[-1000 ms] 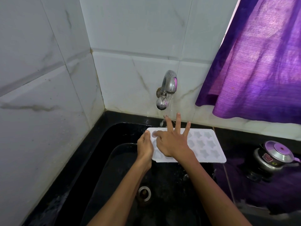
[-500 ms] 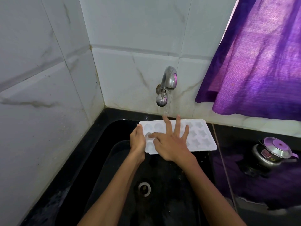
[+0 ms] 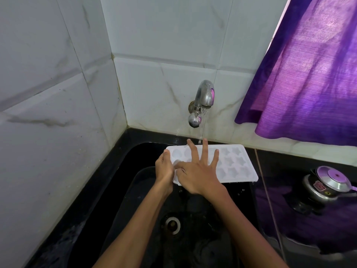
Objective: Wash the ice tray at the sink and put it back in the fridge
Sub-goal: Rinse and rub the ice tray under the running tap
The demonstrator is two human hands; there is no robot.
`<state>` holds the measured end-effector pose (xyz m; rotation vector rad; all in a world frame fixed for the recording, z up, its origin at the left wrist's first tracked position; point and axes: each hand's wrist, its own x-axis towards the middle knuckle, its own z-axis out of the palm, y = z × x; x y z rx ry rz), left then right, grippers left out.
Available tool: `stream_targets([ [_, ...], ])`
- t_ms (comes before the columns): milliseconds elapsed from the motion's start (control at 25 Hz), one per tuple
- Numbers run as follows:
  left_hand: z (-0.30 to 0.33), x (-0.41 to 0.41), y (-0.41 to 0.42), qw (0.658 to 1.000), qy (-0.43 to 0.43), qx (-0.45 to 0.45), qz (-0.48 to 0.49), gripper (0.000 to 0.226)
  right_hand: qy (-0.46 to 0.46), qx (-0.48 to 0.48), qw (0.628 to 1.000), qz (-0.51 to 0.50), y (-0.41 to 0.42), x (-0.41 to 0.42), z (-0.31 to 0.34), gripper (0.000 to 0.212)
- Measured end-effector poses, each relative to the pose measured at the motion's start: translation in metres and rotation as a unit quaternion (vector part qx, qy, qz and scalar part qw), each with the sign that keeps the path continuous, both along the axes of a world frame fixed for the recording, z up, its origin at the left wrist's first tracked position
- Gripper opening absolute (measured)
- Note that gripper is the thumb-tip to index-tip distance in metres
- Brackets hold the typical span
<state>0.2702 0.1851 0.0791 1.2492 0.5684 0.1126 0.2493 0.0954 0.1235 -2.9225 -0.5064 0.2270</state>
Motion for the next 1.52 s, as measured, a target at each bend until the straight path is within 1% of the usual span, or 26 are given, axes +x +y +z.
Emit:
stream_targets([
  [80,0.0,0.0,-0.001,1.0,-0.001,0.007,0.0,0.032,-0.005,-0.001,1.0,-0.015,-0.002,0.001,0.001,0.037],
  [200,0.001,0.0,-0.003,1.0,-0.006,0.009,0.003,0.032,-0.037,-0.036,0.999,-0.015,-0.002,0.0,0.003,0.038],
  [280,0.001,-0.001,-0.004,1.0,-0.011,0.005,0.003,0.032,-0.032,-0.049,0.998,-0.015,0.001,-0.001,0.005,0.04],
  [480,-0.001,-0.001,-0.002,1.0,-0.001,-0.005,0.011,0.032,-0.026,-0.045,0.999,-0.011,0.002,0.0,0.003,0.038],
  [600,-0.002,-0.001,-0.002,1.0,0.001,-0.006,0.009,0.032,-0.024,-0.021,0.999,-0.014,0.003,0.0,0.002,0.038],
  [720,-0.002,-0.001,-0.001,1.0,0.011,-0.012,0.013,0.03,-0.01,0.002,1.0,0.013,0.0,-0.001,0.002,0.036],
  [800,-0.001,-0.001,0.002,0.999,0.018,-0.025,0.015,0.03,-0.005,0.054,0.998,-0.008,-0.01,-0.003,0.007,0.037],
  [880,-0.001,-0.001,0.005,0.999,0.023,-0.03,0.019,0.029,-0.024,0.085,0.995,-0.036,-0.021,-0.006,0.012,0.037],
  [960,0.001,-0.001,0.007,0.999,0.025,-0.017,0.023,0.027,-0.019,0.076,0.997,-0.03,-0.024,-0.014,0.011,0.036],
  [1080,0.003,-0.001,0.007,0.999,0.026,-0.004,0.026,0.025,0.002,0.035,0.999,0.005,-0.014,-0.022,-0.001,0.036],
  [1240,0.006,-0.002,0.008,0.999,0.023,-0.002,0.031,0.026,-0.03,0.014,0.999,0.02,-0.002,-0.027,-0.009,0.038],
  [1320,0.004,-0.003,0.011,0.999,0.026,-0.005,0.037,0.026,-0.022,0.011,0.999,0.035,0.001,-0.028,-0.009,0.036],
  [1520,0.0,-0.004,0.013,0.999,0.027,0.002,0.034,0.03,-0.018,0.002,1.0,0.02,0.002,-0.027,-0.008,0.036],
])
